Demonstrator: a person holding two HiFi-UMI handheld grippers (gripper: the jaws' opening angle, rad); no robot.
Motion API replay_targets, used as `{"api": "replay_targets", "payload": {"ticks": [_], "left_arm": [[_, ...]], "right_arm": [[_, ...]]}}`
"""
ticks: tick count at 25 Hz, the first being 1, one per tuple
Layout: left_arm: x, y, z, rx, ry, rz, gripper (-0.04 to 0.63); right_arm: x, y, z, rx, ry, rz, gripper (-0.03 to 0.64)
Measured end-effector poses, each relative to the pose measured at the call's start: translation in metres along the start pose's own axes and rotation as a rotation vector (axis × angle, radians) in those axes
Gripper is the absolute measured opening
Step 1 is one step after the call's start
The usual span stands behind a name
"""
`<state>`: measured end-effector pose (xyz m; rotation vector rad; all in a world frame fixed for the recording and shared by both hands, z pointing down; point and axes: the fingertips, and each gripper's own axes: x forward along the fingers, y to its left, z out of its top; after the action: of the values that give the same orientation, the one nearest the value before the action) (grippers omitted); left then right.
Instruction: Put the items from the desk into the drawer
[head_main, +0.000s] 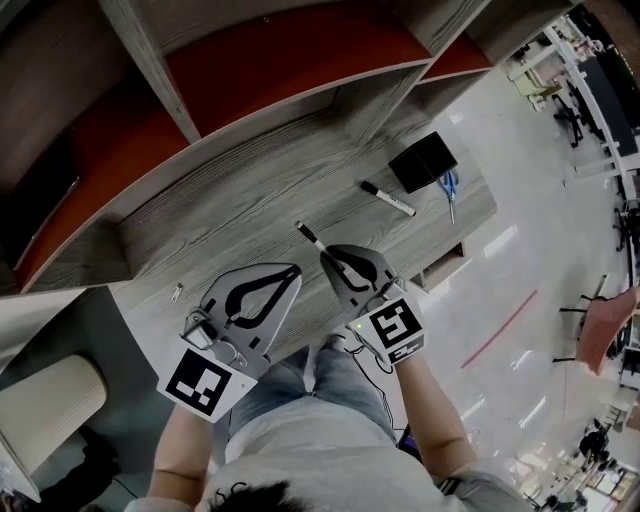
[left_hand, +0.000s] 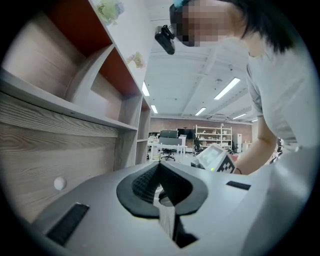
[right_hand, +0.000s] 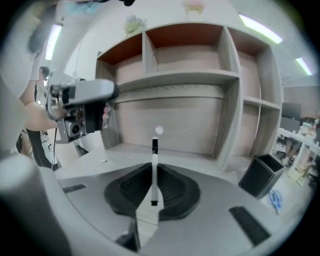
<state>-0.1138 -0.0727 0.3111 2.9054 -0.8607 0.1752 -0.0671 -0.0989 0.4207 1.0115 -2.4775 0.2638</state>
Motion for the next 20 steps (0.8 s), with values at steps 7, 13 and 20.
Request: {"api": "replay_targets", "payload": {"ticks": [7, 13, 20], "left_arm": [[0.015, -0.025, 0.013, 0.040, -0.018, -0.051, 0.008], [0.029, -0.043, 0.020, 0.049, -0.033, -0.096, 0.008], [0.042, -0.066, 0.035, 0.085, -0.047, -0.199, 0.009]], "right_arm": [[-0.059, -0.001, 0.044, 0.023, -0.149, -0.046, 0.043], [-0.086, -0.006, 0.061, 0.022, -0.216, -0.087, 0.043], [-0.124, -0.010, 0.077, 0.036, -0.256, -0.173, 0.043]]}}
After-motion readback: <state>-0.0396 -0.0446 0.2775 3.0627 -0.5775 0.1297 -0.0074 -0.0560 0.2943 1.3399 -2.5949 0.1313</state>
